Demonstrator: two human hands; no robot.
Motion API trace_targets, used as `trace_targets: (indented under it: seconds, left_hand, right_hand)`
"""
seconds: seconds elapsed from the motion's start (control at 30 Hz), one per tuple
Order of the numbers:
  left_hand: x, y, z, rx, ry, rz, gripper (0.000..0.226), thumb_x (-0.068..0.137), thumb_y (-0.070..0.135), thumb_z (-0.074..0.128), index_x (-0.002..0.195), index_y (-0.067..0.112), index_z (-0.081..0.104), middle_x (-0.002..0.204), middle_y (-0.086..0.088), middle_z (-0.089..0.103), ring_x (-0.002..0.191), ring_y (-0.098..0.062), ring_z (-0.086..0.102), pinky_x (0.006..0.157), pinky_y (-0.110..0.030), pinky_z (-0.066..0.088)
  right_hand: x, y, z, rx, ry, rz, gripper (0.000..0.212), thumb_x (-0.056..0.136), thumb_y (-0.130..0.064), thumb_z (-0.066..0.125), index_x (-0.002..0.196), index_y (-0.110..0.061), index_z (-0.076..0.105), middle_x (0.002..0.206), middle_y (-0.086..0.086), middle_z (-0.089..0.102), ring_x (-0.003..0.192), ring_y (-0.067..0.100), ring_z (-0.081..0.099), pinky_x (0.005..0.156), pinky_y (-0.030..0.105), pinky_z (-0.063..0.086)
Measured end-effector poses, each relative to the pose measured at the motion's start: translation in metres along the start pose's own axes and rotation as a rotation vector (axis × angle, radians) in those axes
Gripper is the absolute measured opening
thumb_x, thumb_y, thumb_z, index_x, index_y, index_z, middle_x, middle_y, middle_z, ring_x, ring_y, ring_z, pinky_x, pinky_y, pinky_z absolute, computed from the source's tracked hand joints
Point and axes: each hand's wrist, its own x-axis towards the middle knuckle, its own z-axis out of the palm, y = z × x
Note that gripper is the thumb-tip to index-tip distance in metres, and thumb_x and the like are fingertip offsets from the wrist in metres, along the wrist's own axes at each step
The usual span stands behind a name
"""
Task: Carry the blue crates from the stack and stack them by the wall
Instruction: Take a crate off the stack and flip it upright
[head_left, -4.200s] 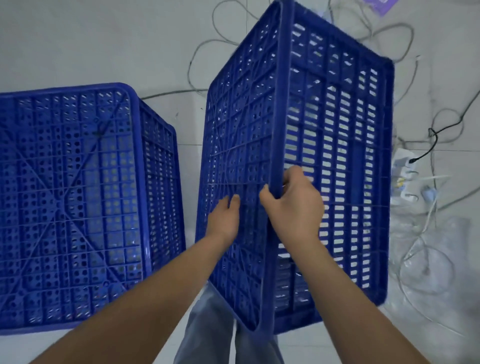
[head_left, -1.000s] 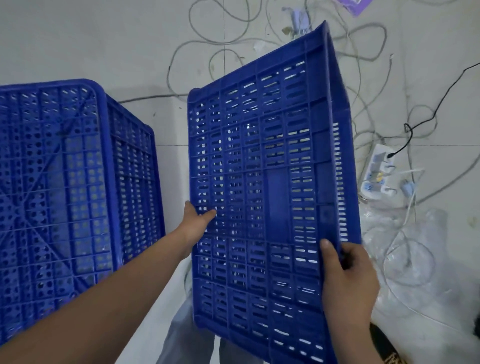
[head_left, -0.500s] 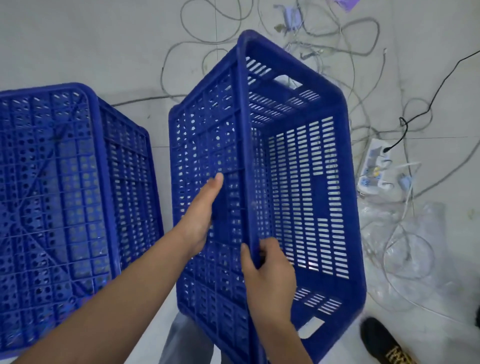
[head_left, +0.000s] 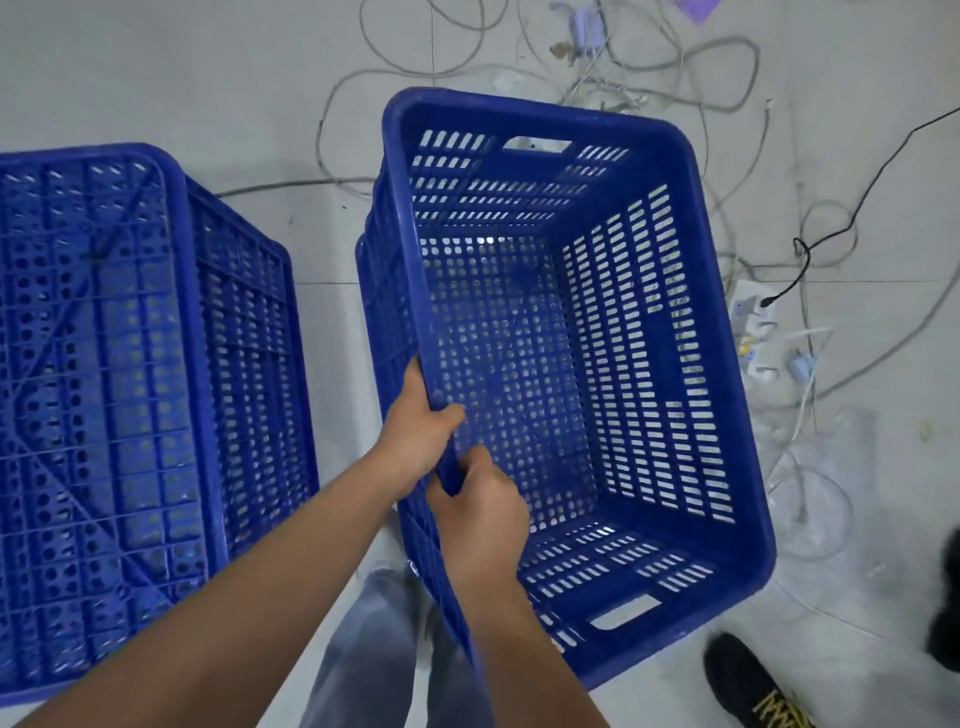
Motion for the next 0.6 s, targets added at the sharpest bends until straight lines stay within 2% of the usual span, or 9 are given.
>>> trace_targets:
  seconds: [0.13, 0.2, 0.3, 0.37, 0.43, 0.5, 0.6]
  left_hand:
    - [0.014, -0.008, -0.005, 0.036, 0.061, -0.052, 0.051, 0.087, -0.003, 0.052, 0.133, 0.015, 0.044, 0.11, -0.004, 0.062, 0.1, -0.023, 0.061, 0.089, -0.035, 0.051]
    - [0.021, -0.013, -0.01, 0.057, 0.085, -0.078, 0.045, 0.086, -0.004, 0.052, 0.127, 0.014, 0.047, 0.111, -0.005, 0.062, 0.1, -0.024, 0.061, 0.088, -0.035, 0.05]
    - [0.029, -0.02, -0.019, 0.081, 0.101, -0.123, 0.036, 0.086, -0.004, 0.053, 0.115, 0.017, 0.05, 0.111, -0.006, 0.063, 0.101, -0.025, 0.062, 0.09, -0.038, 0.051]
    - [0.034, -0.025, -0.025, 0.11, 0.104, -0.163, 0.035, 0.086, -0.004, 0.052, 0.115, 0.015, 0.05, 0.115, -0.007, 0.062, 0.103, -0.027, 0.061, 0.093, -0.042, 0.051]
    - [0.04, -0.031, -0.032, 0.137, 0.117, -0.194, 0.036, 0.087, -0.002, 0.052, 0.121, 0.012, 0.05, 0.121, -0.009, 0.061, 0.104, -0.028, 0.061, 0.092, -0.042, 0.051]
    - [0.044, -0.035, -0.04, 0.191, 0.152, -0.211, 0.039, 0.089, 0.001, 0.053, 0.127, 0.009, 0.048, 0.122, -0.01, 0.06, 0.1, -0.025, 0.058, 0.086, -0.037, 0.049]
    - [0.05, -0.038, -0.05, 0.243, 0.181, -0.226, 0.039, 0.092, 0.004, 0.052, 0.13, 0.006, 0.045, 0.124, -0.014, 0.057, 0.097, -0.023, 0.054, 0.081, -0.034, 0.045]
  right_hand:
    - [0.011, -0.003, 0.009, -0.105, -0.122, -0.094, 0.019, 0.092, -0.033, 0.05, 0.093, -0.017, 0.04, 0.103, 0.008, 0.066, 0.094, 0.027, 0.062, 0.065, 0.028, 0.031]
    - [0.014, -0.005, 0.015, -0.149, -0.157, -0.147, 0.024, 0.094, -0.034, 0.049, 0.102, -0.012, 0.047, 0.108, 0.009, 0.065, 0.099, 0.027, 0.062, 0.066, 0.029, 0.032]
    - [0.019, -0.009, 0.027, -0.2, -0.204, -0.196, 0.034, 0.094, -0.034, 0.05, 0.115, -0.008, 0.049, 0.113, 0.011, 0.064, 0.104, 0.028, 0.061, 0.073, 0.034, 0.043]
    - [0.02, -0.01, 0.033, -0.193, -0.225, -0.208, 0.03, 0.095, -0.03, 0.05, 0.116, -0.008, 0.049, 0.113, 0.011, 0.063, 0.105, 0.028, 0.061, 0.078, 0.035, 0.046]
    - [0.019, -0.009, 0.039, -0.17, -0.24, -0.224, 0.021, 0.096, -0.018, 0.047, 0.115, -0.009, 0.051, 0.112, 0.011, 0.064, 0.102, 0.028, 0.062, 0.071, 0.032, 0.039]
    - [0.017, -0.004, 0.045, -0.149, -0.279, -0.245, 0.022, 0.094, -0.007, 0.044, 0.113, -0.01, 0.054, 0.109, 0.011, 0.065, 0.098, 0.029, 0.062, 0.068, 0.029, 0.035]
    - [0.014, 0.01, 0.053, -0.11, -0.381, -0.248, 0.029, 0.091, -0.005, 0.043, 0.116, -0.012, 0.056, 0.108, 0.009, 0.066, 0.097, 0.027, 0.062, 0.074, 0.034, 0.047]
